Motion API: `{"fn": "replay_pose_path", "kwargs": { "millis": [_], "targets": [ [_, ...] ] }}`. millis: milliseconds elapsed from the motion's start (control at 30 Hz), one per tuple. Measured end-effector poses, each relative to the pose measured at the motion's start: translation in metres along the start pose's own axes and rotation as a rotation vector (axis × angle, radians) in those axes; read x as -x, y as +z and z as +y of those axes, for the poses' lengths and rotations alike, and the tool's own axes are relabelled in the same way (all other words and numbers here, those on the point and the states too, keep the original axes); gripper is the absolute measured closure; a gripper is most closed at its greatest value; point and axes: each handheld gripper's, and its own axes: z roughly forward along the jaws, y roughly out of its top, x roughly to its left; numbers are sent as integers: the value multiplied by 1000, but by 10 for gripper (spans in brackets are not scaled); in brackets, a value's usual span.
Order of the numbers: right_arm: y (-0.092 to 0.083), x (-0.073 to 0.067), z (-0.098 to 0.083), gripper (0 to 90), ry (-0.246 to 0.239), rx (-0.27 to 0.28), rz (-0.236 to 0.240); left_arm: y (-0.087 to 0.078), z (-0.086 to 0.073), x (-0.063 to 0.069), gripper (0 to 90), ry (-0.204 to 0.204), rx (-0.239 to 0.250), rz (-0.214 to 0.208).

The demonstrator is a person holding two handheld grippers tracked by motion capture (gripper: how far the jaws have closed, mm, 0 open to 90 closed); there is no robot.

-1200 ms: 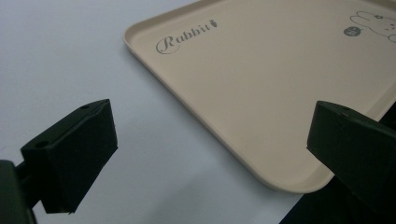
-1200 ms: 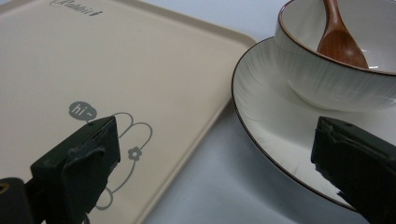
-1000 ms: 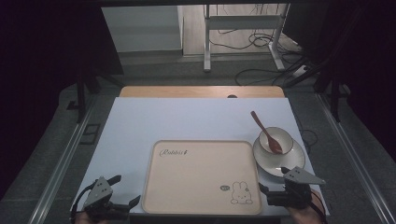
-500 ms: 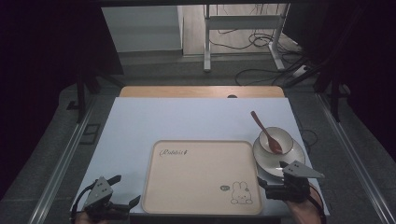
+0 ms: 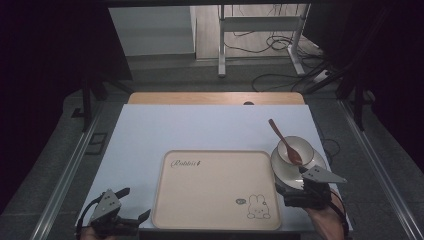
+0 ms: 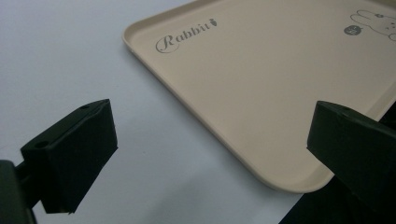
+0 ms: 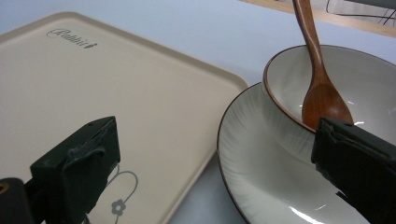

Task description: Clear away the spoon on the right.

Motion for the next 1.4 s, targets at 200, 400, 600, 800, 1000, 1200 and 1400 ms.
{"fn": "replay_pose_path", "kwargs": {
  "millis": [200,400,600,800,1000,1200,1400],
  "targets": [
    [4,4,7,14,-3,-7,-5,0,0,0,13,-2,0,0],
    [8,9,15,11,-4,-10,-15,0,0,0,13,-1,-1,1],
    [12,13,23,7,0,-15,-23,0,0,0,13,-2,-2,0],
    [17,14,29,0,-5,-30,-41,0,0,0,13,-3,-3,0],
    [25,16,34,0,-20,-47,-52,0,0,0,12,-2,-4,0],
    [33,22,41,0,14,-71,-67,0,0,0,13,-1,-5,0],
    [37,28,46,0,19,-85,-68,1,0,0,12,-1,-5,0]
  ]
}}
